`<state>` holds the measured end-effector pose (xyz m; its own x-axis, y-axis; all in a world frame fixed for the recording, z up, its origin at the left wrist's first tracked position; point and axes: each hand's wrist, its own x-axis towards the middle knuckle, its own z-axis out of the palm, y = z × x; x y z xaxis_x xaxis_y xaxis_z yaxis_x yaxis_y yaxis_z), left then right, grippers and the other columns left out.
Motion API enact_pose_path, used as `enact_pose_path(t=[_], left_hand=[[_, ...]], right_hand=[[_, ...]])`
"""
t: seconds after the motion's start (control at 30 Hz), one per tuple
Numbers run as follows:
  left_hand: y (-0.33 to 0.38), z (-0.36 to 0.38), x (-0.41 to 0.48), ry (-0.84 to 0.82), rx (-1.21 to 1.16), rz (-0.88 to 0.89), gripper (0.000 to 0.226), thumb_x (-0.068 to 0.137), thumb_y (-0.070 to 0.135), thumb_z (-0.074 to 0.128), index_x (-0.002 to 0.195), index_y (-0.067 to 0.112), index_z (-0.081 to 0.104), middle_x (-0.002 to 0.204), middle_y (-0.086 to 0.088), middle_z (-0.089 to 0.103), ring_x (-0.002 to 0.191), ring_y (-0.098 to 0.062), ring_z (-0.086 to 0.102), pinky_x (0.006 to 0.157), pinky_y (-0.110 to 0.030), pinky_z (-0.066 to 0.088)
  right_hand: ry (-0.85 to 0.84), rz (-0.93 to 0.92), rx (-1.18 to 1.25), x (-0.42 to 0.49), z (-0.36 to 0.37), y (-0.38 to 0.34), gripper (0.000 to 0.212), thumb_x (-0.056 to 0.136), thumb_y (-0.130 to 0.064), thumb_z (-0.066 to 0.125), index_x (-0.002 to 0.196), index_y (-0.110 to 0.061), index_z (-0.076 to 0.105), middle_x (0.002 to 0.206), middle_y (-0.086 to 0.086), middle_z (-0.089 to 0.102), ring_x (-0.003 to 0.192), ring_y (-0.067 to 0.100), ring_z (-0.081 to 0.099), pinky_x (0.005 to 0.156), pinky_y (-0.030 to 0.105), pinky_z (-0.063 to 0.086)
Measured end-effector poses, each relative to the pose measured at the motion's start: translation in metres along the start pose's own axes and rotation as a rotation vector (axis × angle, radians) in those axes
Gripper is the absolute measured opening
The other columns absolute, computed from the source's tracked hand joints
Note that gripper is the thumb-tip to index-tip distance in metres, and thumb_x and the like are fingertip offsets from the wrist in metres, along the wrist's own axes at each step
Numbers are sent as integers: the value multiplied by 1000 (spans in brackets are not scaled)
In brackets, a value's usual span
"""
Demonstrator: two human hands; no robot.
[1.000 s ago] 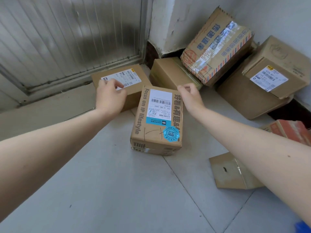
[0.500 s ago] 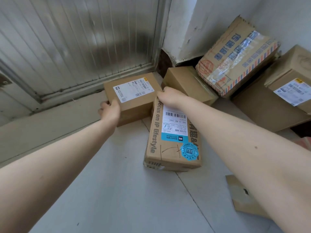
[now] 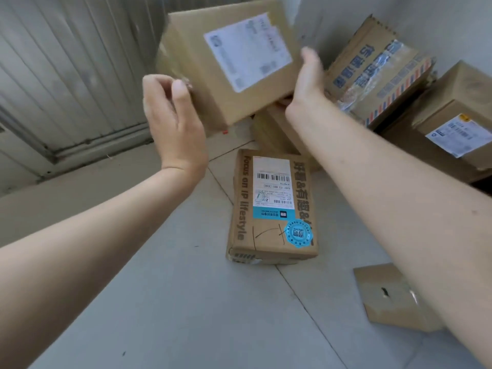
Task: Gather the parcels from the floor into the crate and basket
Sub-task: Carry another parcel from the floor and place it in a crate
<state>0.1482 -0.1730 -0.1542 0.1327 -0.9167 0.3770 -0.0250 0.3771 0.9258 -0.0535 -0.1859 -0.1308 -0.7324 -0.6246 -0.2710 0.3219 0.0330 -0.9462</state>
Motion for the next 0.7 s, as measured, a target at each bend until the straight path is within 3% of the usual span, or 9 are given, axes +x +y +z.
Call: enact_pose_path(t=[0.1, 0.2, 0.27, 0.33, 0.4, 0.5, 0.53, 0.6, 0.7], left_hand=[[33, 7, -8, 5, -90, -74, 21, 89, 43, 40, 82, 25, 31, 88, 0, 37, 82, -31, 52, 70, -23, 44], [44, 7, -6, 3, -144, -286, 20, 95, 44, 40, 93, 25, 36, 96, 5, 38, 94, -36, 61, 61, -16, 49], [49, 4, -8, -55, -155, -351, 22, 102, 39, 32, 99, 21, 44, 87, 5, 48, 62, -23, 61, 56, -28, 49], [54, 2, -15, -86, -153, -335, 39, 103, 33, 30, 79, 16, 56, 69, 3, 54, 42, -15, 45, 48, -29, 40], [58, 0, -25, -117, -129, -305, 50, 102, 26, 32, 58, 13, 52, 49, 5, 48, 41, -12, 39, 45, -23, 33], [55, -1, -49, -283, -45, -287, 43, 95, 17, 40, 53, 13, 46, 41, 8, 38, 42, -14, 35, 46, -23, 30], [52, -2, -59, -354, 34, -273, 37, 92, 18, 42, 55, 13, 47, 44, 7, 40, 47, -15, 35, 50, -28, 31], [46, -5, -76, -446, 222, -247, 29, 89, 22, 42, 65, 8, 48, 55, 6, 44, 56, -14, 36, 56, -34, 32], [45, -4, -81, -490, 311, -257, 21, 92, 30, 46, 77, 15, 45, 67, 9, 47, 61, -11, 39, 58, -32, 33]], right_hand=[[112, -12, -37, 7, -24, -28, 22, 88, -34, 50, 82, -14, 57, 85, 3, 68, 76, 25, 70, 64, 32, 55], [125, 79, -105, -4, -50, -47, 12, 88, -27, 50, 79, -20, 50, 75, -3, 60, 60, 17, 60, 61, 24, 49], [102, 160, -199, -10, -65, -50, 7, 82, -28, 53, 82, -22, 50, 78, -5, 60, 71, 17, 63, 67, 25, 51], [90, 203, -251, -14, -76, -48, 8, 77, -29, 55, 79, -22, 52, 79, -5, 64, 79, 19, 69, 69, 26, 54], [43, 218, -280, -21, -83, -44, 6, 78, -27, 54, 76, -21, 53, 73, -4, 64, 72, 21, 68, 66, 24, 50], [-49, 209, -430, -36, -84, -19, 11, 84, -30, 58, 79, -19, 57, 71, -2, 58, 62, 18, 57, 56, 23, 40], [-47, 173, -524, -42, -84, -9, 14, 87, -32, 57, 84, -19, 58, 74, -2, 58, 66, 18, 56, 57, 24, 39], [29, 104, -663, -48, -88, 9, 24, 91, -39, 49, 96, -19, 61, 91, 3, 61, 86, 22, 57, 73, 29, 42], [53, 115, -573, -42, -97, 19, 46, 91, -53, 37, 104, -18, 63, 118, 5, 63, 110, 26, 58, 93, 33, 43]])
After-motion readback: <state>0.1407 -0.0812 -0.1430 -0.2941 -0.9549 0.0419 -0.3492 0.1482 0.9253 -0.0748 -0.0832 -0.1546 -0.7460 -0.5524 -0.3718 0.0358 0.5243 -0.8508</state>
